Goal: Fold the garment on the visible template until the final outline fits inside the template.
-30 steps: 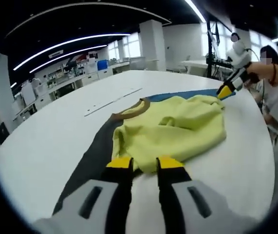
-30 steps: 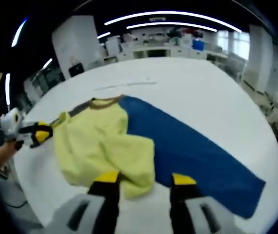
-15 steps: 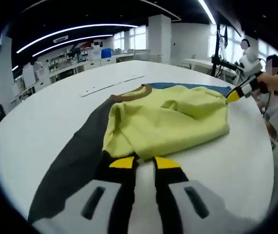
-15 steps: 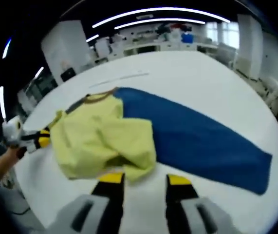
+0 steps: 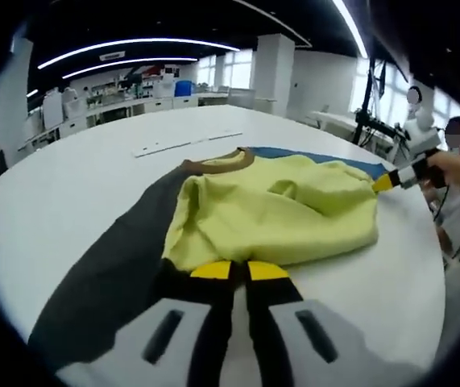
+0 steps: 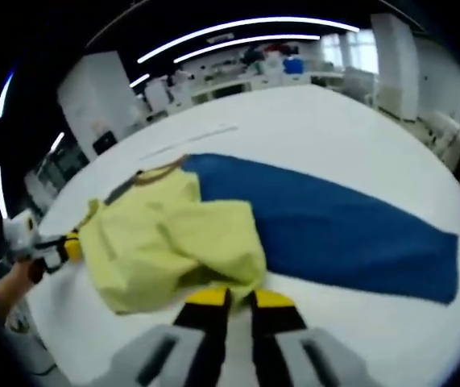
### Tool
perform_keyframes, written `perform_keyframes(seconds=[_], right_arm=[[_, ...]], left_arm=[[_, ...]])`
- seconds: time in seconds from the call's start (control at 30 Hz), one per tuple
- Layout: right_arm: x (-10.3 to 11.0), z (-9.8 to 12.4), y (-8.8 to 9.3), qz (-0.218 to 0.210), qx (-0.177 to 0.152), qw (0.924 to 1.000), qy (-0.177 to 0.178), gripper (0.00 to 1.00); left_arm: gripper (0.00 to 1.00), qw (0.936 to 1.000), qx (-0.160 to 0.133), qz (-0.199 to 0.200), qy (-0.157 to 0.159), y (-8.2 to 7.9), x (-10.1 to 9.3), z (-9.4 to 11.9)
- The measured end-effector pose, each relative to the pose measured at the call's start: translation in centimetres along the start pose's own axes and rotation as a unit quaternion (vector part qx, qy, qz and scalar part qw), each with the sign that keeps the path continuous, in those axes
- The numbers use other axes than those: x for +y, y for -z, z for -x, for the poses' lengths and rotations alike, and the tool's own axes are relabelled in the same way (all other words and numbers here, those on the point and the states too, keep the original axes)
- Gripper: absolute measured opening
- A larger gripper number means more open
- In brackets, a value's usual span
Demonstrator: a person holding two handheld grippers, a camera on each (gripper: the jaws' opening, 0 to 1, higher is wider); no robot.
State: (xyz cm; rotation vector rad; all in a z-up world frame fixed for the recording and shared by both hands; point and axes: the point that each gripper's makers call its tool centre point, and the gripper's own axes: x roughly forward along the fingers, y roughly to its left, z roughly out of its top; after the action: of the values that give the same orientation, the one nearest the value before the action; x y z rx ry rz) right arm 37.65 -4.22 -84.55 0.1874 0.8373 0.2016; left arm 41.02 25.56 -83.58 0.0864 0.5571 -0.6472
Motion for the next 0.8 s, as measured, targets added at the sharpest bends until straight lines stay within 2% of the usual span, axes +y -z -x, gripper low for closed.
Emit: perform_keyframes(seconds=[0.17,0.37,0.67,0.7,0.77,0.8], right_arm=[[-0.2,0.2,0.1,0.000,0.002,1.0000,-0.001,0.00],[0.0,0.8,-0.2,0.012,-0.001,0.9999,-0.010,0.00],[0.9,2.7,-0.6,0.059,0.004,0.9979,-0.026,0.00],[0.9,3.0,-0.7,0.066,0.007,0.9973,-0.030,0.00],[1.3,3.5,-0.7,0.072,0.011,0.9964,-0.043,0.00],[1.4,3.6,-0.8,0.072,0.012,0.9963,-0.047,0.00]], left_arm=[[0.01,0.9999,-0.009,0.008,0.002,-0.7,-0.4,0.8],[0.00,0.9998,-0.019,-0.001,0.002,-2.1,-1.5,2.5],[0.00,0.9996,-0.028,0.005,-0.004,-3.0,-2.0,5.4],[0.00,0.9997,-0.025,0.004,-0.006,-2.9,-1.9,5.6],[0.00,0.9998,0.000,-0.002,-0.020,-2.3,-1.9,6.2],[0.00,0.9998,-0.004,-0.007,-0.018,-2.5,-2.3,6.6]])
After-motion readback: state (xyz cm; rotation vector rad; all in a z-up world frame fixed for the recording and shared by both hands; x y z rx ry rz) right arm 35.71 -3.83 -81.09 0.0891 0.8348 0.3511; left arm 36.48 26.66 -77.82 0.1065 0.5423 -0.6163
